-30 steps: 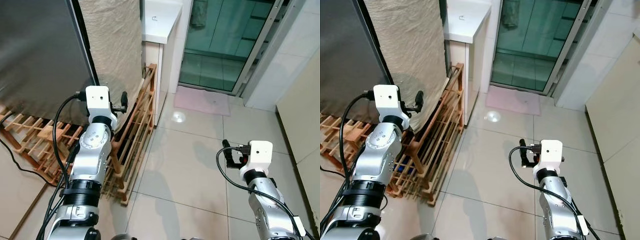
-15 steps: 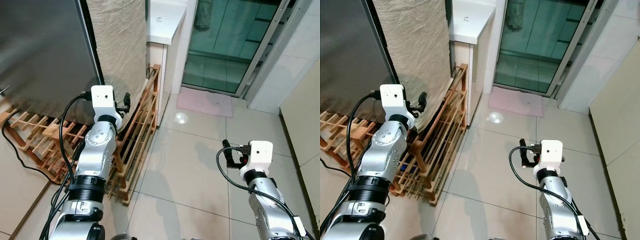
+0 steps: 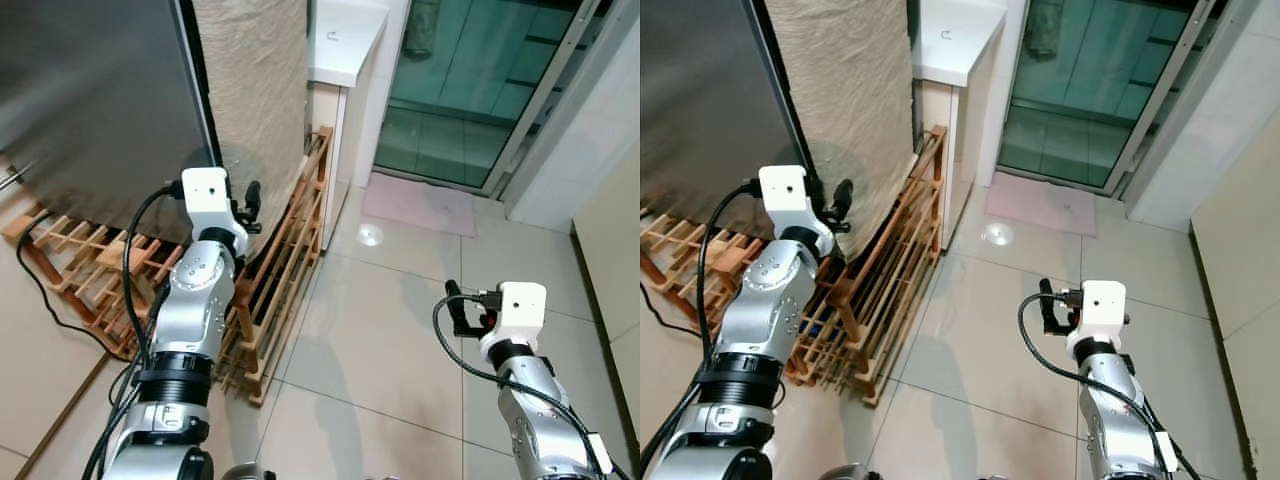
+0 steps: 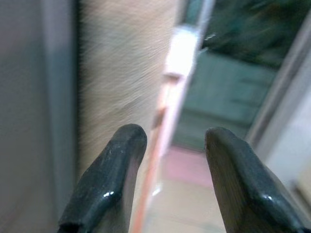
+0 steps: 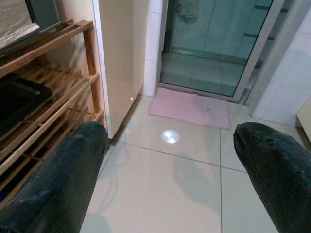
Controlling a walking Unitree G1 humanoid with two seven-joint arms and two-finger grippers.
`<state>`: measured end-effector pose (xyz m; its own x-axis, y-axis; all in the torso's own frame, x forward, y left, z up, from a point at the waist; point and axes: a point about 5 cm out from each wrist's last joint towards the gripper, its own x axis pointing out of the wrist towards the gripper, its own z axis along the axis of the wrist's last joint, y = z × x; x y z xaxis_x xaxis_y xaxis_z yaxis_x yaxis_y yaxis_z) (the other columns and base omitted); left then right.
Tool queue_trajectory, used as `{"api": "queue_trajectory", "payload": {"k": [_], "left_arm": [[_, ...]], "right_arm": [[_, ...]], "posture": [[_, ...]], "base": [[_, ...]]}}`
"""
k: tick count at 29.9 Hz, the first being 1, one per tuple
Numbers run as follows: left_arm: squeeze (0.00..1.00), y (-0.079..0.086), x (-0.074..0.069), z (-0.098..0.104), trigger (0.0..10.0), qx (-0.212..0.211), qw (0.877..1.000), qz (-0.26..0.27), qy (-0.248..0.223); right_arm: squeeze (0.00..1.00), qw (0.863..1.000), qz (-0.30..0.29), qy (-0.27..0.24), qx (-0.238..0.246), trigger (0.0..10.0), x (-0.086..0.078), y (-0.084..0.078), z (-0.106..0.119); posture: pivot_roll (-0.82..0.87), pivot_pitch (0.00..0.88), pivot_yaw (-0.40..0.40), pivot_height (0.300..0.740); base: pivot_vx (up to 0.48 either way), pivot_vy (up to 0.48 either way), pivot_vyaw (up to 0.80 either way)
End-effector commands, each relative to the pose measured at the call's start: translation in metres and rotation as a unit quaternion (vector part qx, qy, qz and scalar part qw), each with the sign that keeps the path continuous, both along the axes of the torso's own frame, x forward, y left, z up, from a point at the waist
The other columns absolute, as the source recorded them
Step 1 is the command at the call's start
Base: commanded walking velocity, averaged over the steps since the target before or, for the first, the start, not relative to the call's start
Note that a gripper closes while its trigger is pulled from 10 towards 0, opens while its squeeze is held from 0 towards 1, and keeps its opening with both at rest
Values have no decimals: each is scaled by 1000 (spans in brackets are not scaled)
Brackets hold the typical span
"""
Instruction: Restocking fridge
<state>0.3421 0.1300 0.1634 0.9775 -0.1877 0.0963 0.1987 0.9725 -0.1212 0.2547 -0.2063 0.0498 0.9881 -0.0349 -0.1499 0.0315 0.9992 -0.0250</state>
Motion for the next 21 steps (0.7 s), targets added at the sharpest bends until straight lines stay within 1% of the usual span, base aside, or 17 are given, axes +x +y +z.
{"api": "queue_trajectory", "payload": {"k": [1, 10, 11, 12, 13, 14, 17, 21], "left_arm": [[0, -12, -2, 7, 10000, 6, 999, -31, -18], [0, -21, -5, 10, 10000, 30, 997, -56, -33], [0, -21, -6, 10, 10000, 43, 997, -57, -35], [949, -20, -7, 9, 10000, 47, 997, -56, -34], [949, -19, -7, 9, 10000, 48, 997, -55, -33], [1000, -18, -7, 9, 10000, 50, 997, -53, -34], [1000, -6, -6, 12, 10000, 60, 997, -31, -41], [1000, 7, -7, 15, 10000, 67, 996, -21, -51]], "right_arm": [[0, 1000, -5, -8, -9, 10000, 0, -5, 4], [0, 1000, -4, -7, -8, 10000, 1, -4, 3], [0, 1000, -4, -6, -8, 10000, 1, -4, 3], [0, 1000, -4, -6, -8, 10000, 1, -4, 3], [0, 1000, -4, -6, -8, 10000, 1, -4, 3], [0, 1000, -4, -6, -8, 10000, 1, -4, 3], [0, 1000, -4, -5, -8, 10000, 0, -4, 2], [0, 1000, -4, -2, -9, 10000, -1, -5, 0]], "posture": [[-1, 0, -32, 740], [0, 0, -31, 740], [0, 0, -31, 740], [-1, 0, -29, 740], [-1, 0, -29, 740], [1, 0, -29, 740], [2, 0, -30, 740], [8, 0, -32, 740]], "base": [[0, 0, 0], [0, 0, 0], [0, 0, 0], [0, 0, 0], [0, 0, 0], [0, 0, 0], [0, 0, 0], [0, 0, 0]]}}
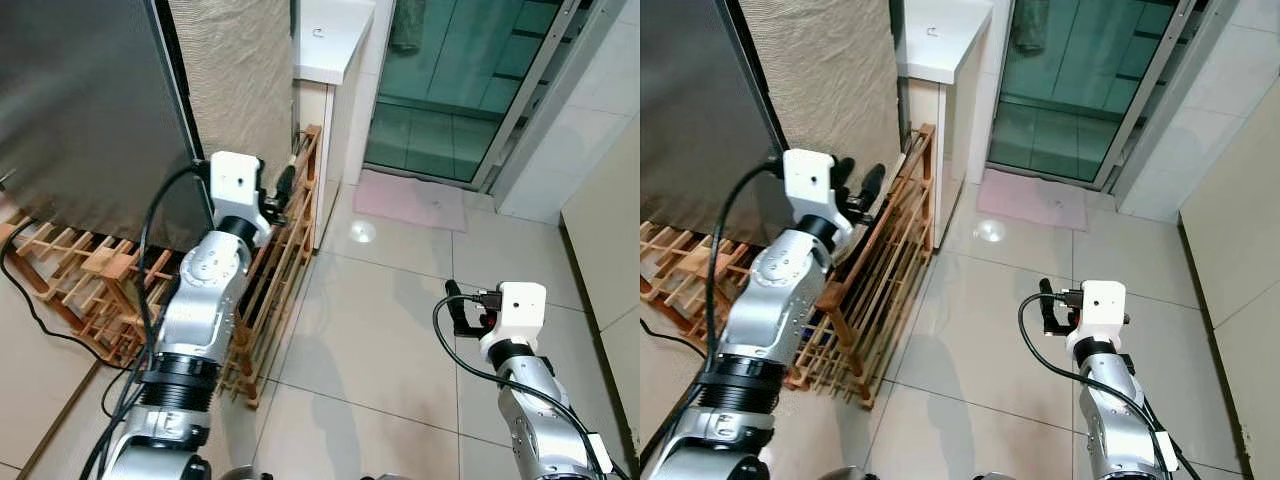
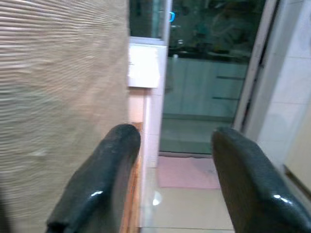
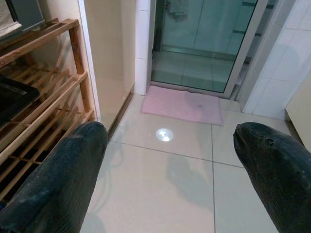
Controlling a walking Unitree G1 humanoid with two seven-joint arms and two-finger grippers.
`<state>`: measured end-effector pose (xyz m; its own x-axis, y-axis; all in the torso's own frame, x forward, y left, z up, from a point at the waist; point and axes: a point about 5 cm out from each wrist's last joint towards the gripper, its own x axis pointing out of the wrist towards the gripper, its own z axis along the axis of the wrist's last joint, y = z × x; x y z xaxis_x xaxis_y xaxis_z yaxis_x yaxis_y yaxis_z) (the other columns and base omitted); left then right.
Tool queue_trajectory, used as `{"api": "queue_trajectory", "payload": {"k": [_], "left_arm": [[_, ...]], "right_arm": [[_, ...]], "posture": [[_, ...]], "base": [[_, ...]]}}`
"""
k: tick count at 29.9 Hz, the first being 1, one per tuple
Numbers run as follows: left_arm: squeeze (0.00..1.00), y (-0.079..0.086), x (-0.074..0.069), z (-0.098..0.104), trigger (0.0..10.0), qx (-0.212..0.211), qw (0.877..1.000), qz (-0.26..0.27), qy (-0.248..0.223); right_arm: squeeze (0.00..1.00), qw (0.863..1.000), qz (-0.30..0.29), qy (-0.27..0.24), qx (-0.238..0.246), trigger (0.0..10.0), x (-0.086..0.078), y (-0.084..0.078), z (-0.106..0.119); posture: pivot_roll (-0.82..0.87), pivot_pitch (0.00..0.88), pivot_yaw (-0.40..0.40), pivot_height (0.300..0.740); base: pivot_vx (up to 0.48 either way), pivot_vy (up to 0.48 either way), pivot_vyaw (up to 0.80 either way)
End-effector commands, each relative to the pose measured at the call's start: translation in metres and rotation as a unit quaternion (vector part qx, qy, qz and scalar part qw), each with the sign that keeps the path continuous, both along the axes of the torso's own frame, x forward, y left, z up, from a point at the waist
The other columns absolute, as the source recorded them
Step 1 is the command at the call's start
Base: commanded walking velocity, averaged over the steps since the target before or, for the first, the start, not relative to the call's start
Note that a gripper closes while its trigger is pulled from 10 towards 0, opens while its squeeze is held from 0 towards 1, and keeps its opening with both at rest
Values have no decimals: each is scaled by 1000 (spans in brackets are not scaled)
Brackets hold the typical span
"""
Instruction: Restocking fridge
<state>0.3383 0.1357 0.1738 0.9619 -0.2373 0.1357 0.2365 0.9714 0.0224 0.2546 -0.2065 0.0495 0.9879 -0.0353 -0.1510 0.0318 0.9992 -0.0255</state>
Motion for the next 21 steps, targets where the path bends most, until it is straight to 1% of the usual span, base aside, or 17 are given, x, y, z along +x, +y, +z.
{"api": "queue_trajectory", "payload": {"k": [1, 6, 11, 13, 18, 19, 20, 21], "left_arm": [[1000, 3, -4, 5, 10000, 3, 1000, -3, -20], [1000, 8, -8, 2, 10000, 5, 1000, -3, -13], [1000, 9, -12, 3, 10000, 4, 1000, -8, -16], [1000, 13, -15, 2, 10000, 3, 1000, -6, -15], [1000, 15, -16, 0, 10000, 5, 1000, 3, -12], [1000, 17, -14, -1, 10000, 18, 1000, 20, -12], [1000, 17, -14, -1, 10000, 18, 1000, 20, -12], [937, 23, -11, -3, 10000, 29, 998, 50, -7]], "right_arm": [[0, 1000, -3, -2, -8, 10000, -1, -4, 0], [0, 1000, -1, 0, -8, 10000, 0, -3, -1], [0, 1000, -1, 2, -7, 10000, 1, -4, -2], [0, 1000, -1, 3, -8, 10000, 1, -4, -2], [0, 1000, 1, 5, -8, 10000, 1, -4, -3], [0, 1000, 2, 5, -8, 10000, 2, -4, -3], [0, 1000, 2, 5, -8, 10000, 2, -4, -3], [0, 1000, 2, 4, -8, 10000, 3, -4, -3]], "posture": [[9, 0, -32, 740], [16, 3, -31, 740], [21, 3, -33, 740], [24, 4, -36, 740], [31, 3, -42, 740], [31, 2, -41, 740], [31, 2, -41, 740], [29, 2, -40, 740]], "base": [[0, 0, 0], [0, 0, 0], [0, 0, 0], [0, 0, 0], [0, 0, 0], [0, 0, 0], [0, 0, 0], [0, 0, 0]]}}
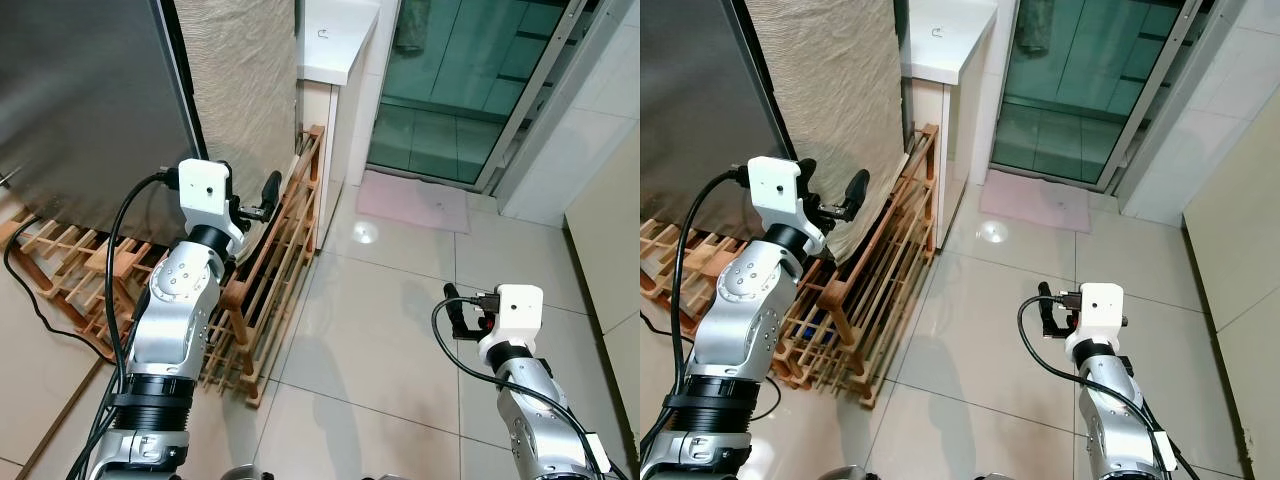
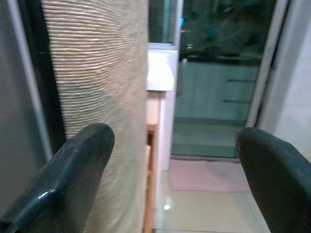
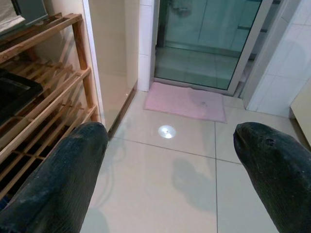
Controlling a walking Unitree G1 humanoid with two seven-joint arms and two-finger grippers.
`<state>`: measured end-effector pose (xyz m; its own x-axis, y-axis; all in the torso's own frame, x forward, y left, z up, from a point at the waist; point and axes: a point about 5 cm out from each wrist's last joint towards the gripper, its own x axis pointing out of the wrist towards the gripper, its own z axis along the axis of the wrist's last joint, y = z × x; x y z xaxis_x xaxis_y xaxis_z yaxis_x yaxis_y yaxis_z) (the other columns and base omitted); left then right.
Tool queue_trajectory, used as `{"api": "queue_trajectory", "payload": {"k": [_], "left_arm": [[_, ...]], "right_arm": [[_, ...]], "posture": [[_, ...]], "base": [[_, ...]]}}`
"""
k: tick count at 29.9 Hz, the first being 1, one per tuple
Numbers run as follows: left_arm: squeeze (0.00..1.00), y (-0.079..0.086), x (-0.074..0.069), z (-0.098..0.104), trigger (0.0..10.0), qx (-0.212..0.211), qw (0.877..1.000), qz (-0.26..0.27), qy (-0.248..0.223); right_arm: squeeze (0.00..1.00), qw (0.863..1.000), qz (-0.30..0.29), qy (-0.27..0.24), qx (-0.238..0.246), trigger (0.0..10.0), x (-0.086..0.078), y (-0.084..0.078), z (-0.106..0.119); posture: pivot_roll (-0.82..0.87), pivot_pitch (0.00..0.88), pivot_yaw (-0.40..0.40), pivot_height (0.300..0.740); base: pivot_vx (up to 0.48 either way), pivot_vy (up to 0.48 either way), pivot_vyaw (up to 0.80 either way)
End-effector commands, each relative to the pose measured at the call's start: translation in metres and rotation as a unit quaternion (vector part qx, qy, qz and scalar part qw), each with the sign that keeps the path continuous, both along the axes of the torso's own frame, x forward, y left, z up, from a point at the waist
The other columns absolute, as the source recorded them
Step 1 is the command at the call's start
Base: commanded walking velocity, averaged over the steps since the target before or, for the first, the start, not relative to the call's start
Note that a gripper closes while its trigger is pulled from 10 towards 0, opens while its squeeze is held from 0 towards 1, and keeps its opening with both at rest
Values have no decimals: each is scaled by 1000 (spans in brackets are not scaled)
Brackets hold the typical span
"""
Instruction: Restocking fridge
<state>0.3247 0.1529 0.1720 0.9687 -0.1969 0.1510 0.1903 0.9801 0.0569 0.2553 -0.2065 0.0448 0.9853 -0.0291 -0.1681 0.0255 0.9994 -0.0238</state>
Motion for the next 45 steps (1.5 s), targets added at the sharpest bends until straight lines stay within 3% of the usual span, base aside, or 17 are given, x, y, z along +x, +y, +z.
{"api": "queue_trajectory", "payload": {"k": [1, 4, 5, 6, 28, 29, 36, 45], "left_arm": [[812, 8, 4, -1, 10000, 16, 999, 38, 6], [714, 14, 7, -2, 10000, 24, 998, 62, 10], [588, 16, 8, -2, 10000, 23, 997, 68, 12], [0, 18, 9, -3, 10000, 20, 997, 72, 17], [0, 6, 14, -5, 10000, 3, 998, 53, 22], [0, 0, 17, -9, 10000, 33, 998, 54, 22], [0, -16, 27, -9, 10000, 34, 998, 40, 29], [0, -29, 32, -15, 10000, -5, 998, 27, 61]], "right_arm": [[0, 1000, 0, -5, -9, 10000, 3, -3, 2], [0, 1000, -1, -5, -9, 10000, 3, -3, 2], [0, 1000, -1, -5, -9, 10000, 3, -3, 2], [0, 1000, -2, -4, -9, 10000, 2, -4, 1], [0, 1000, -6, -2, -13, 10000, 1, -6, -1], [0, 1000, -6, -3, -13, 10000, 2, -6, 0], [0, 1000, -4, -6, -12, 10000, 4, -5, 0], [0, 1000, -8, -5, -12, 10000, 0, -7, -1]], "posture": [[29, 2, -40, 740], [26, 3, -39, 740], [26, 4, -39, 740], [25, 4, -40, 740], [16, 0, -31, 740], [18, 0, -31, 740], [12, 0, -30, 740], [-6, 0, -26, 740]], "base": [[0, 0, 0], [0, 0, 0], [0, 0, 0], [0, 0, 0], [0, 0, 0], [0, 0, 0], [0, 0, 0], [0, 0, 0]]}}
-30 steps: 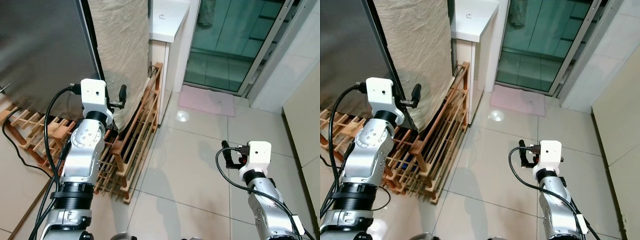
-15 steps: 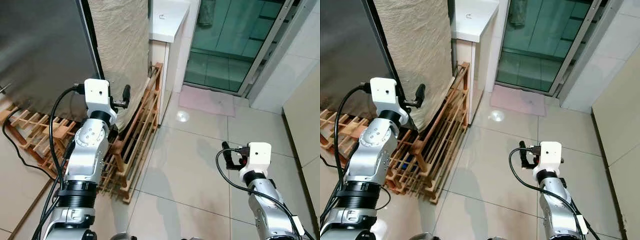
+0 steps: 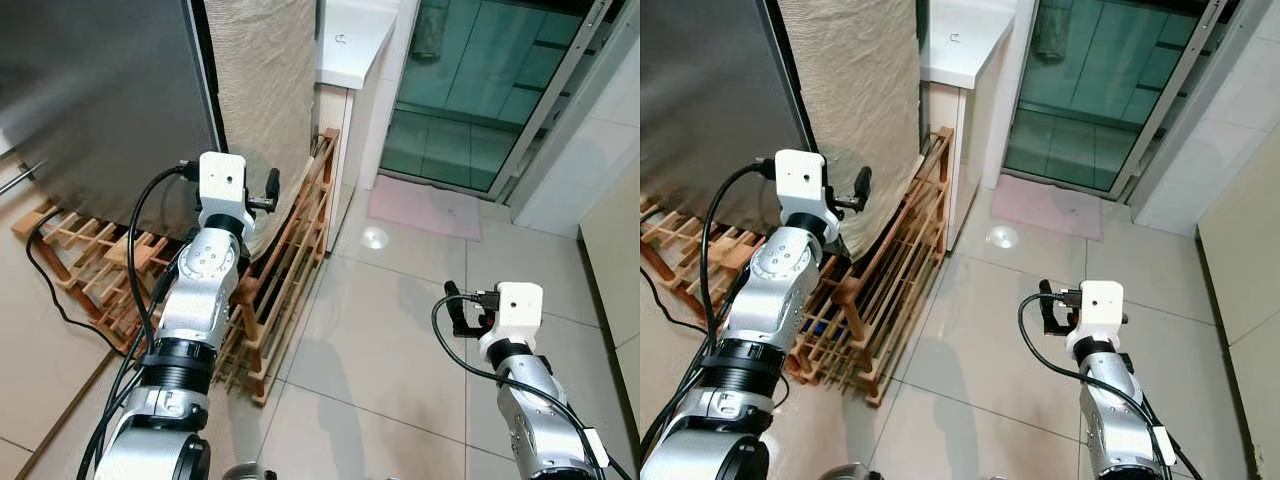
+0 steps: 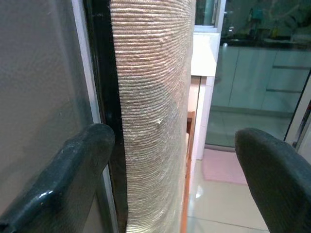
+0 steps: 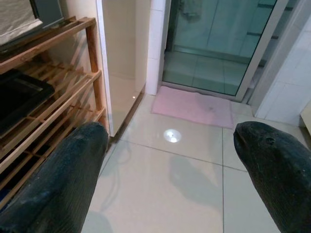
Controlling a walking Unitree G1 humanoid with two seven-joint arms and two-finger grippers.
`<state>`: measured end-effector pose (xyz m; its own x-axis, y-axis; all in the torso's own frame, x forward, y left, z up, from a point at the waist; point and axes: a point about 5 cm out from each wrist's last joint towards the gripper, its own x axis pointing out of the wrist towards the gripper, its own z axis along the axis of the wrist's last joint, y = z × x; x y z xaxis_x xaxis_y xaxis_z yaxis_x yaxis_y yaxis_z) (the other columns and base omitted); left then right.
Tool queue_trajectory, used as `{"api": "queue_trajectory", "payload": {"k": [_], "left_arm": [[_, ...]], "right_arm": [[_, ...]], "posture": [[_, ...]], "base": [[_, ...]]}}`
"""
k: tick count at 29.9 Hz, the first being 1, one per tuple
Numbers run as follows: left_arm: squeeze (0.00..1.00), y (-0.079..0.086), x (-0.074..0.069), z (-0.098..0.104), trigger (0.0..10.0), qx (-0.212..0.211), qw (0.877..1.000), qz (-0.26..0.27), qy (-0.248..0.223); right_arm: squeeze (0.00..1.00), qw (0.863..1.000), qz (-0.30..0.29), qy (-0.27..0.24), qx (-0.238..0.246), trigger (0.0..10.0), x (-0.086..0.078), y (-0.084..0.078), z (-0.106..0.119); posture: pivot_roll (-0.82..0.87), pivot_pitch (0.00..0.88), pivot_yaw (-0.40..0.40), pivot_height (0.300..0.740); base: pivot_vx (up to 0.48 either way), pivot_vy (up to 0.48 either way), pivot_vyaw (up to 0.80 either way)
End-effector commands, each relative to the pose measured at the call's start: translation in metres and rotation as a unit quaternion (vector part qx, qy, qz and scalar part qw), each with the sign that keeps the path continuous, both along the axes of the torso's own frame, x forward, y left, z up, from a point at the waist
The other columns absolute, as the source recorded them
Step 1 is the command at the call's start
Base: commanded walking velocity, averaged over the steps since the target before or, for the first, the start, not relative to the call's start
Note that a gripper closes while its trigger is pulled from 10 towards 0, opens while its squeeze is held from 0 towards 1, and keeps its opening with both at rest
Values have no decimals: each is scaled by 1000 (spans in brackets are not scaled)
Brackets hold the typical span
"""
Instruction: Restocking fridge
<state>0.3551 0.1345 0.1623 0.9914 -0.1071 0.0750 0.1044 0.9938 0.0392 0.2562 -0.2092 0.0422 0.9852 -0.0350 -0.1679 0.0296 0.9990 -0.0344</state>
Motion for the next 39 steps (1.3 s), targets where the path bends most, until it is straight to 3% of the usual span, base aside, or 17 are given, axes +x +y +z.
{"api": "queue_trajectory", "payload": {"k": [1, 6, 9, 18, 27, 32, 39], "left_arm": [[0, -13, 1, -8, 10000, -17, 999, -20, 32], [0, -28, 0, -13, 10000, -57, 995, -51, 60], [0, -47, -5, -8, 10000, -60, 992, -100, 54], [0, -71, -13, 10, 10000, -65, 983, -172, 20], [0, -51, -15, 10, 10000, -32, 988, -148, -9], [0, -22, -14, -2, 10000, 12, 996, -88, -3], [0, 0, -12, -7, 10000, 30, 999, -33, -1]], "right_arm": [[0, 1000, -7, -4, -6, 10000, -2, -5, 2], [0, 1000, -7, -4, -6, 10000, -2, -5, 2], [0, 1000, -5, -4, -6, 10000, -2, -4, 2], [0, 1000, -4, -4, -5, 10000, -1, -3, 1], [0, 1000, -5, -2, -6, 10000, -2, -3, 1], [0, 1000, -7, -3, -3, 10000, -2, -2, 1], [0, 1000, 7, -13, 18, 10000, -1, 3, 4]], "posture": [[-6, 0, -27, 740], [-4, 0, -29, 740], [-3, 1, -30, 740], [-5, 3, -30, 740], [-2, 7, -32, 740], [2, 6, -27, 740], [12, 0, -26, 740]], "base": [[0, 0, 0], [0, 0, 0], [0, 0, 0], [0, 0, 0], [0, 0, 0], [0, 0, 0], [0, 0, 0]]}}
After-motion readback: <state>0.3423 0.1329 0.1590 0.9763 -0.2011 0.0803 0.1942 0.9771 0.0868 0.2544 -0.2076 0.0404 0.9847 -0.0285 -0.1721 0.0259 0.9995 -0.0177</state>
